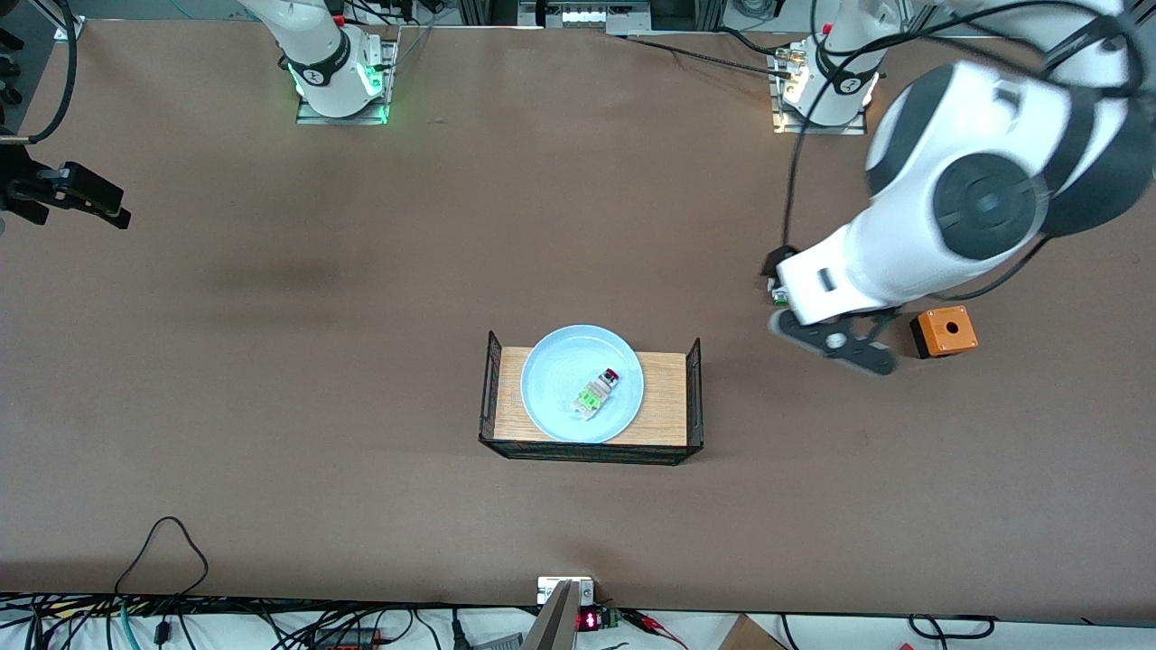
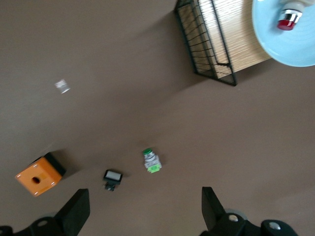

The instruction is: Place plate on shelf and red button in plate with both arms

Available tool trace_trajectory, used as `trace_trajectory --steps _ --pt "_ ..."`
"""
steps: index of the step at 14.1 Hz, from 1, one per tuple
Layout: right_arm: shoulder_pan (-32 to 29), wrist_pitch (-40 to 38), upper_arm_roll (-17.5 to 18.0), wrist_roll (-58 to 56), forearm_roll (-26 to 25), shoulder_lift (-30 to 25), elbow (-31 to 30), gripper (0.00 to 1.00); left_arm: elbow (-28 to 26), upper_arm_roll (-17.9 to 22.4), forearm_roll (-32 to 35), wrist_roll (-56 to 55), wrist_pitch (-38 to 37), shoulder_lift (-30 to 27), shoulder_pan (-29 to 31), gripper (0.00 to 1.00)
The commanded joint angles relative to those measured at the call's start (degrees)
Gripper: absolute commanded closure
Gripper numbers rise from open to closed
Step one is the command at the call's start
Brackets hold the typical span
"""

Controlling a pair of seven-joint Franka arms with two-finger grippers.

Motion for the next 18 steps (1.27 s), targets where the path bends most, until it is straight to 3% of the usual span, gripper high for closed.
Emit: trace_trajectory --steps 1,4,6,10,18 --pt "-0.2 -1.0 0.2 -0.9 0.5 -0.1 1.0 0.0 -8.6 -0.2 1.7 -0.3 0.1 -6.8 2.0 0.0" --pt "-0.2 -1.1 0.2 -1.0 0.3 0.0 0.9 0.0 -10.8 -0.8 1.3 -0.3 0.9 -8.9 5.9 0.0" --pt "-0.2 -1.1 0.2 -1.0 0.2 0.0 0.9 0.0 -14.1 -0.8 -2.6 -0.2 2.1 -12.2 10.2 0.0" --pt "-0.2 -1.1 0.2 -0.9 0.0 0.0 0.9 0.0 -29.9 -0.5 -2.9 -0.4 11.0 -23.4 13.4 0.0" --pt "-0.2 -1.0 0.2 -1.0 0.1 0.0 1.0 0.0 -33.7 4.7 -2.0 -10.8 11.6 -27.6 11.8 0.0"
